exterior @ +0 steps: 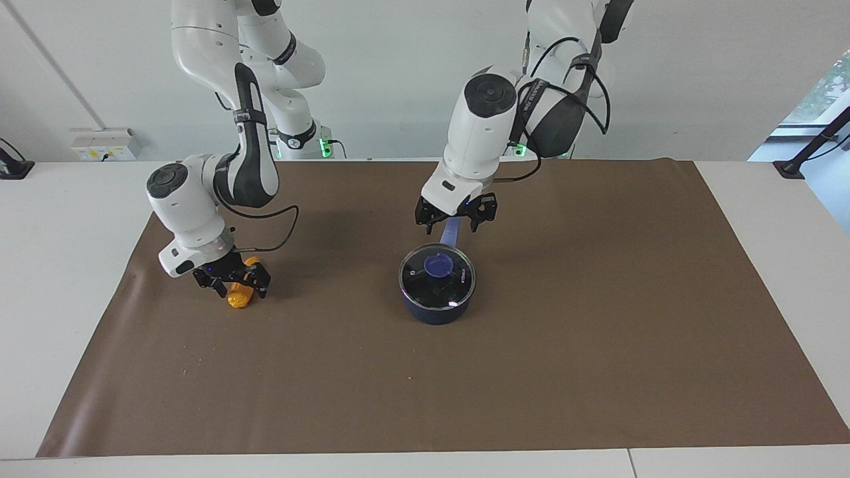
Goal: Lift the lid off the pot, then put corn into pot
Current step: 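Reach the left gripper to the pot lid while the right gripper reaches the corn, then grasp the lid knob with the left gripper while the right gripper grasps the corn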
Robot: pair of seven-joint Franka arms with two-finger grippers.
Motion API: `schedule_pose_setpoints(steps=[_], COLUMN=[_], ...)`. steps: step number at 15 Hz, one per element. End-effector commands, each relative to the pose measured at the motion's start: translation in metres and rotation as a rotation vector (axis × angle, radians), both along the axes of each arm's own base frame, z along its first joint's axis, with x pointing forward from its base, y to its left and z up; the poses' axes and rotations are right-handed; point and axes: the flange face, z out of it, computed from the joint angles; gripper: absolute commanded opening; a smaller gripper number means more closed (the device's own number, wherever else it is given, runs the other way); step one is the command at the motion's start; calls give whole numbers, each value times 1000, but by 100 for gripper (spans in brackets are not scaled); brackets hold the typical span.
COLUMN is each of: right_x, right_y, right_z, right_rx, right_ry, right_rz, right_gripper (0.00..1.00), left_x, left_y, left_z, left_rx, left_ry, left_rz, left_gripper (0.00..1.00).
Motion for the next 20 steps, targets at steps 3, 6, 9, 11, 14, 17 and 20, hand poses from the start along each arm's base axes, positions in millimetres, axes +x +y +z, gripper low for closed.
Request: schedule_pose_setpoints(steps=[3, 6, 9, 11, 14, 17, 20], right_x=[-18, -27, -28, -27, -26, -12, 7], right_y=[-3, -8, -9, -6, -1, 3, 14], right_z=[-8, -14, -14, -12, -11, 14, 76], right_rx=[21, 0, -31, -53, -74, -70, -61], right_ry=[62, 81, 91, 94, 101, 127, 191], right_rz=[37, 54, 85, 113, 141, 156, 183], right_gripper=[100, 97, 65, 23, 0, 0, 0], left_x=[20, 25, 24, 22, 22, 19, 14], left_y=[-24, -22, -23, -23, -19, -18, -15], left_z=[-47, -48, -49, -58, -63, -68, -73], left_rx=[24, 30, 27, 36, 36, 40, 44], left_ry=[10, -11, -15, -15, -35, -32, -46], left_rz=[129, 198, 225, 271, 320, 380, 433], left_gripper=[100, 100, 100, 100, 100, 100, 100])
